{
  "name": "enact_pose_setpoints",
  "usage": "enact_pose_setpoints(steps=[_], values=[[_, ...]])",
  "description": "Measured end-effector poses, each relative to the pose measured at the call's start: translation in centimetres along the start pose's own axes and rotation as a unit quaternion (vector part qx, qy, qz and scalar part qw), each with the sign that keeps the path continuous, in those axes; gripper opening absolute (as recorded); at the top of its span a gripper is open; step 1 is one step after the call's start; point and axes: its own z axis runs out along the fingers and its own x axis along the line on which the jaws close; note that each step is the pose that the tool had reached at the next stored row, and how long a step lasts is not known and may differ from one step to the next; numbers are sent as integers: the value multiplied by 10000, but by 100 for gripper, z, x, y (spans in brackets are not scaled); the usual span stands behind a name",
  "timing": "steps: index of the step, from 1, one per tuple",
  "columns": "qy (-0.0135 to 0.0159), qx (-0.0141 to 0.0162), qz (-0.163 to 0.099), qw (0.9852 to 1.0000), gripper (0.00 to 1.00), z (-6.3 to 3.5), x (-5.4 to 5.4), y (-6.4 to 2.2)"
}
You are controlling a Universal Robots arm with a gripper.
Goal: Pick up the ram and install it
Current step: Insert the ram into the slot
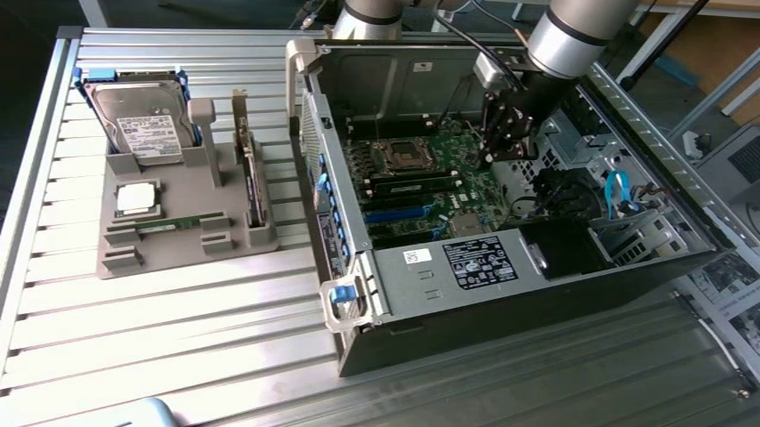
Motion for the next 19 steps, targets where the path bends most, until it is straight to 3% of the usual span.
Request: enact_pose_setpoints(steps=[2,3,4,6,7,14,19], values=[[0,0,0,10000,11,0,0,0],[-2,37,0,10000,11,1,0,-1],[-9,169,3,9999,11,3,0,-1],[-15,288,5,9996,11,6,0,0],[-17,330,6,9995,11,7,0,0],[-17,331,6,9995,11,7,0,1],[-17,331,6,9995,11,12,0,50]])
